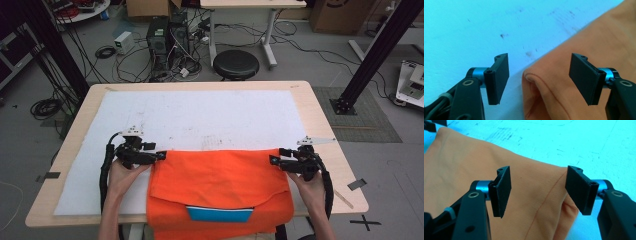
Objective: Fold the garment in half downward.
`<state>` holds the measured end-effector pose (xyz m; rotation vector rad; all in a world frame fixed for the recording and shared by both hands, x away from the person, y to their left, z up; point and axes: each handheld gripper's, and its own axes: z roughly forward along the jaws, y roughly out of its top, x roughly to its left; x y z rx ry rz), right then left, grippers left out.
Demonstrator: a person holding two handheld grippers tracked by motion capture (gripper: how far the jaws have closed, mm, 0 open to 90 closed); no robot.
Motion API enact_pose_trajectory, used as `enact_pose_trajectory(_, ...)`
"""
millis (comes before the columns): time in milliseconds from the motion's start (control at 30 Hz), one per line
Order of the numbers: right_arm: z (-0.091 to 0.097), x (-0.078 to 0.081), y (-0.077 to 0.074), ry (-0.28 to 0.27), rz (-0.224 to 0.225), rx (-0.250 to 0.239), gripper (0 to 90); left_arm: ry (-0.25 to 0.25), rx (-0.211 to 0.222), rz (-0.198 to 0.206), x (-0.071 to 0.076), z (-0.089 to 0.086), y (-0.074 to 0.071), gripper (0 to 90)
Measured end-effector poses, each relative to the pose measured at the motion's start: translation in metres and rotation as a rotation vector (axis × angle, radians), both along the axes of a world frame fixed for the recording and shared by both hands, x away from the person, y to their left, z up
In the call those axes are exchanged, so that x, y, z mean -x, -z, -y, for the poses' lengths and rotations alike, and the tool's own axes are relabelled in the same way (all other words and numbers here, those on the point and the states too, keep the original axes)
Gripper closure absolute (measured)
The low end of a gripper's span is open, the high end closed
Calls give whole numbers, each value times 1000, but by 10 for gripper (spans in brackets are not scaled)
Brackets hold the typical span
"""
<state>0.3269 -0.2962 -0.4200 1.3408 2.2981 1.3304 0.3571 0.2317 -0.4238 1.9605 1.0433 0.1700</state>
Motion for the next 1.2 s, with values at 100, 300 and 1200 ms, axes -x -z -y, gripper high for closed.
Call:
enact_pose_trajectory(100, 3, 0, 2, 3, 5, 1, 376, 27, -9, -7, 0, 1, 8, 324)
enact_pose_trajectory(300, 14, -3, 2, 16, 0, -17, 368, 69, -69, -40, 0, 5, 17, 394)
enact_pose_trajectory(1200, 0, -32, 26, -126, -38, 171, 402, 72, -43, 18, 10, 7, 27, 737)
